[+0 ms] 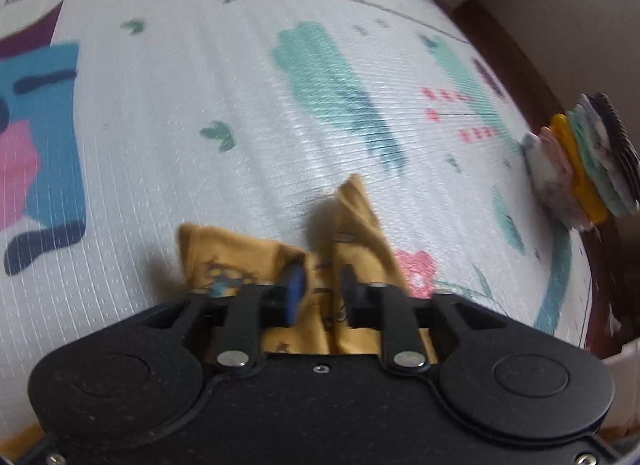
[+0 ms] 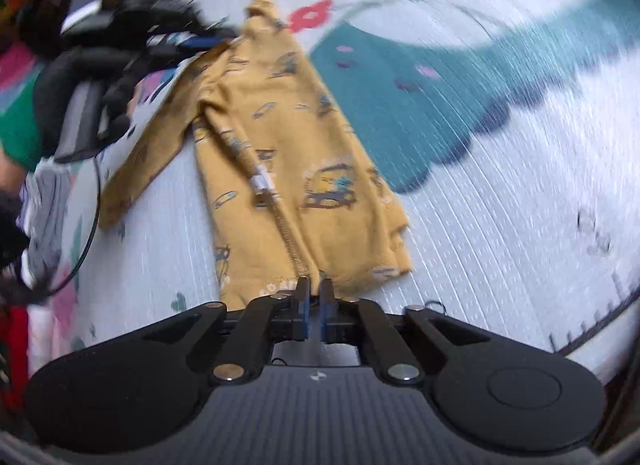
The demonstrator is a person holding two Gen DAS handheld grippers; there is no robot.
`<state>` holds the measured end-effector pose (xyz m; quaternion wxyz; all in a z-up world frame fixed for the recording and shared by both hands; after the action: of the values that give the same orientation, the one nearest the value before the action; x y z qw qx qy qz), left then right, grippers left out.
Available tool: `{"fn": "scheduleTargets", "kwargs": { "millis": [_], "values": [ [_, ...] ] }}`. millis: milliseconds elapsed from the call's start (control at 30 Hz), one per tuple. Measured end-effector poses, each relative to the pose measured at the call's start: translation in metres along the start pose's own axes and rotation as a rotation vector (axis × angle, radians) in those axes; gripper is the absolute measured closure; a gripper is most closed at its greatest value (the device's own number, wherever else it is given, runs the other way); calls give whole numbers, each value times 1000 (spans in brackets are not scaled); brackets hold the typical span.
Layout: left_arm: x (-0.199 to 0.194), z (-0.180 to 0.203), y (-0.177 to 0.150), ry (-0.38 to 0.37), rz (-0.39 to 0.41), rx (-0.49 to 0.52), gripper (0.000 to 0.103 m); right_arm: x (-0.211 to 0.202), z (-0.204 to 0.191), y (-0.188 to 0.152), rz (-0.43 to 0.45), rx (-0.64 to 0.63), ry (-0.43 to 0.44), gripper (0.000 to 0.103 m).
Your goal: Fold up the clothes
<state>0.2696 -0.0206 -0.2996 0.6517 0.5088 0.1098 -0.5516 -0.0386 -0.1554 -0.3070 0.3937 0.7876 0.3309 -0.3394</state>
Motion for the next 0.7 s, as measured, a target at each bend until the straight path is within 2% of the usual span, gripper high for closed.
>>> {"fn": "scheduleTargets", "kwargs": {
  "millis": [67, 100, 200, 267, 367, 467, 567, 633, 700],
  "values": [
    [-21, -6, 6, -8, 50, 2, 58, -8, -12, 1, 29, -75, -2, 82],
    [-34, -11, 7, 2, 73, 11, 57, -12, -19, 1, 43, -121, -7, 76],
    [-78, -33, 3, 72, 138, 55, 57, -23, -32, 8, 92, -208, -29, 75],
    [-108, -56, -8, 150, 177, 66, 57, -25, -42, 17, 124, -290, -34, 75],
    [-144, -96, -38, 265, 190, 38, 57, -23, -66, 29, 163, -430, 18, 75],
    [-171, -127, -69, 339, 202, -37, 57, -9, -93, 36, 163, -540, 82, 75],
    [-186, -147, -90, 378, 207, -95, 57, 8, -111, 47, 139, -568, 109, 75],
    [-187, -155, -100, 396, 200, -103, 57, 17, -118, 54, 115, -573, 118, 75],
    [-183, -161, -106, 376, 196, -131, 59, 25, -123, 61, 90, -572, 130, 74]
  ]
}}
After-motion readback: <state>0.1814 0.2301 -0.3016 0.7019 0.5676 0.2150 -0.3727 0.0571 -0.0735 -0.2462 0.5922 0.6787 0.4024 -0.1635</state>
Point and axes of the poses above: each gripper's, at about its wrist camera, not at the fingertips, and x roughly the way its jaws point, z to its right, y to its top, the point moved 4 cm from there along x, roughly the way its jaws point, and after that the axes turned 8 degrees about z, right-handed, at the moved point
